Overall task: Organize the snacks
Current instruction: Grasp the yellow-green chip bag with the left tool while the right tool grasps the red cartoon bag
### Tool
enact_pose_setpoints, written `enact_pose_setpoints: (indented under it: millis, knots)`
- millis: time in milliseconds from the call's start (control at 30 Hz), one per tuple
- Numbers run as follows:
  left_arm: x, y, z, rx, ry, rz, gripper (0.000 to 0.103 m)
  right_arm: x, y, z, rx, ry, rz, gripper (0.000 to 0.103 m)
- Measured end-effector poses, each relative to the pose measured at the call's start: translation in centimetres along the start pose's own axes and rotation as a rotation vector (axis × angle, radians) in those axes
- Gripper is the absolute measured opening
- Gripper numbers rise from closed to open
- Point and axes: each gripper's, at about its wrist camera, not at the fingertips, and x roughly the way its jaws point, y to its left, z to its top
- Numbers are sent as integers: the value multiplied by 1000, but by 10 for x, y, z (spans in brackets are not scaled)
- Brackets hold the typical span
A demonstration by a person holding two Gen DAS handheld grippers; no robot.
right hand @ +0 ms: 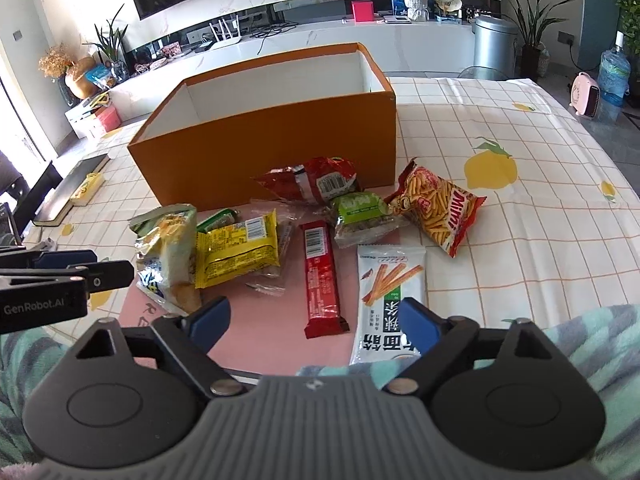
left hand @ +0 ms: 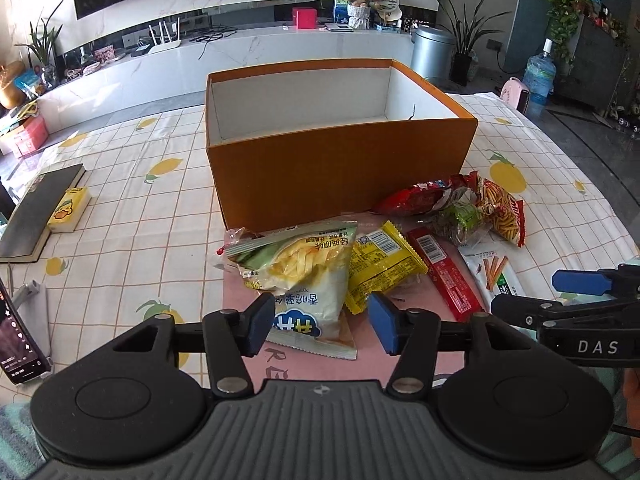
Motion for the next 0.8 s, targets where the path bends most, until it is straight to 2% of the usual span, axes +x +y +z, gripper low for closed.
enact_pose_setpoints:
  millis: [167,233,333,400,467,533,567,700,800]
  knots:
    - [18,6,5,-31,15,31,80,17,6,10,-40,-17,13,81]
    - [28,8,6,-47,42,41,81,24,11,16,-95,-36,2,82]
    - [43,13,7,-60,100,54,83,36,18,26,-191,-60,-27,90]
    - [51,16,9,-71,116,51,83,45,20,34,-236,-68,-36,90]
    - [56,19,10,-88,120,55,83,54,22,43,-270,-77,-37,90]
    - [62,22,10,-99,122,50,88,64,24,50,-305,-96,-42,91]
    - [65,22,11,-103,125,46,89,68,25,53,-325,-102,-44,98]
    - [72,23,11,-110,130,30,93,88,32,60,-419,-121,-65,99]
    - [76,22,13,-120,132,18,94,98,33,65,-431,-137,-75,99]
